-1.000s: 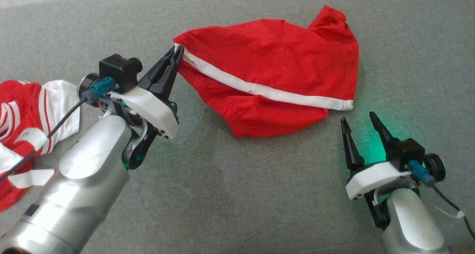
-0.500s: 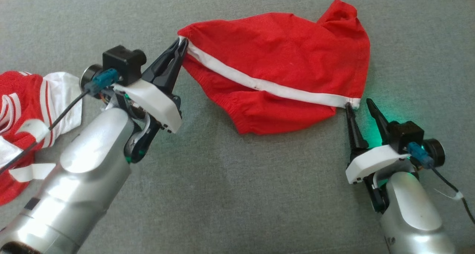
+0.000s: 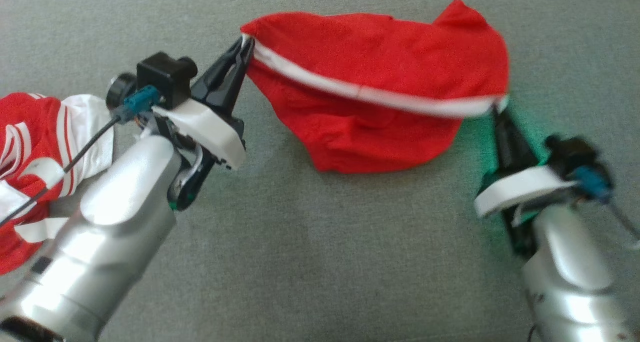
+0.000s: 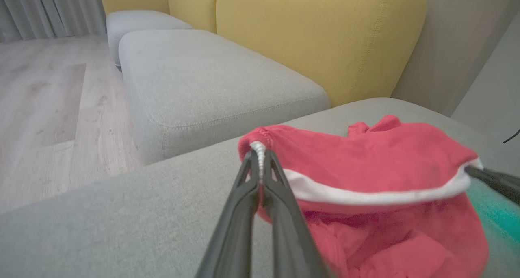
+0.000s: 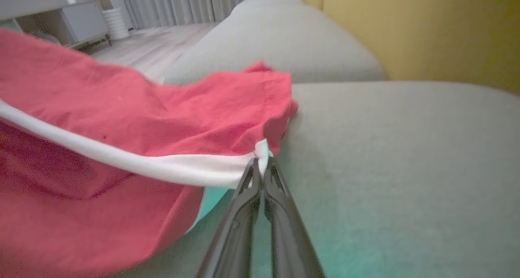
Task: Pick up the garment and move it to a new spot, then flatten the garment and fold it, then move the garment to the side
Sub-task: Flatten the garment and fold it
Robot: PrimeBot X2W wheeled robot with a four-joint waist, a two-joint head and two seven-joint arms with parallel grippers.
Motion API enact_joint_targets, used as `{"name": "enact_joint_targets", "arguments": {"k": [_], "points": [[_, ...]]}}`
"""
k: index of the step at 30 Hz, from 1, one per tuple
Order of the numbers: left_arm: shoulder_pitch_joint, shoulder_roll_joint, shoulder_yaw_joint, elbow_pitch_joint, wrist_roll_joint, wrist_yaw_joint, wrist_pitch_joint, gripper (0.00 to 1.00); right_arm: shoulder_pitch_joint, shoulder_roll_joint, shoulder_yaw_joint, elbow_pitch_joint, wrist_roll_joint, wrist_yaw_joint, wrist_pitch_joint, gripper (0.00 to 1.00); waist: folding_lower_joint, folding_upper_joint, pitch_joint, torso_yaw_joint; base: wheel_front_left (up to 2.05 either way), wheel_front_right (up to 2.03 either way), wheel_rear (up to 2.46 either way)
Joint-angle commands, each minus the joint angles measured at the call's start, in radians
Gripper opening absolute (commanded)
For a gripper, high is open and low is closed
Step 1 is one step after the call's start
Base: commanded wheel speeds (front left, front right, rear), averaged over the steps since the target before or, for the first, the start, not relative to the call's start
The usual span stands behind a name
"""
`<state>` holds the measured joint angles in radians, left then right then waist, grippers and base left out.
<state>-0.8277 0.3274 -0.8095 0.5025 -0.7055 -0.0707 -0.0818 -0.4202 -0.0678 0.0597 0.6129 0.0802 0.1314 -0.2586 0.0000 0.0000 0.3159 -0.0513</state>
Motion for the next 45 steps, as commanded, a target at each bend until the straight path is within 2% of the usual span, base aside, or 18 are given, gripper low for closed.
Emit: {"name": "enact_joint_targets", "arguments": {"k": [1,5,8,15,19,24,28,31,33,36,41,45], "points": [[-0.08,0.035,0.032,-0.026,0.02,0.003,-0.014,0.0,-0.04,-0.012,-0.007,-0.073,0.007,-0.001,-0.003,0.0,0.0,0.0,-0.002,-0.004,0.0,0.0,0.0],[-0.19,0.039,0.026,-0.035,0.078,0.001,-0.036,0.0,-0.152,-0.047,-0.057,-0.185,0.015,-0.001,-0.003,0.0,0.0,0.0,0.022,-0.018,0.0,0.0,0.0],[-0.317,0.028,0.029,-0.022,0.137,0.003,-0.075,0.0,-0.297,-0.093,-0.081,-0.215,0.024,-0.001,-0.003,0.0,0.0,0.0,0.062,-0.032,0.0,0.0,0.0],[-0.622,-0.058,0.082,0.03,0.235,0.003,-0.173,0.0,-0.636,-0.198,-0.159,-0.25,0.026,-0.001,-0.003,0.0,0.0,0.0,0.167,-0.05,0.0,0.0,0.0],[-0.667,-0.082,0.143,-0.027,0.288,0.001,-0.179,0.0,-0.678,-0.217,-0.182,-0.33,0.016,-0.001,-0.003,0.0,0.0,0.0,0.193,-0.056,0.0,0.0,0.0],[-0.471,-0.07,0.179,-0.151,0.355,-0.008,-0.18,0.0,-0.516,-0.211,-0.175,-0.439,0.038,-0.001,-0.003,0.0,0.0,0.0,0.184,-0.055,0.0,0.0,0.0],[-0.204,-0.045,0.179,-0.241,0.397,-0.009,-0.18,0.0,-0.29,-0.178,-0.157,-0.514,0.055,-0.001,-0.003,0.0,0.0,0.0,0.141,-0.06,0.0,0.0,0.0],[0.014,-0.024,0.186,-0.295,0.429,0.011,-0.18,0.0,-0.11,-0.149,-0.129,-0.547,0.08,-0.001,-0.003,0.0,0.0,0.0,0.099,-0.071,0.0,0.0,0.0],[0.157,-0.021,0.181,-0.32,0.447,0.024,-0.18,0.0,0.003,-0.149,-0.118,-0.551,0.102,-0.001,-0.003,0.0,0.0,0.0,0.068,-0.075,0.0,0.0,0.0],[0.338,-0.018,0.155,-0.354,0.466,0.02,-0.18,0.0,0.154,-0.16,-0.125,-0.568,0.125,-0.001,-0.003,0.0,0.0,0.0,0.028,-0.081,0.0,0.0,0.0],[0.544,-0.001,0.099,-0.349,0.479,-0.001,-0.18,0.0,0.389,-0.153,-0.166,-0.661,0.167,-0.001,0.041,0.0,0.0,0.0,-0.037,-0.08,0.0,0.0,0.0],[0.636,0.021,0.061,-0.352,0.475,-0.012,-0.18,0.0,0.512,-0.163,-0.206,-0.768,0.207,-0.001,0.105,0.0,0.0,0.0,-0.081,-0.082,0.0,0.0,0.0]]}}
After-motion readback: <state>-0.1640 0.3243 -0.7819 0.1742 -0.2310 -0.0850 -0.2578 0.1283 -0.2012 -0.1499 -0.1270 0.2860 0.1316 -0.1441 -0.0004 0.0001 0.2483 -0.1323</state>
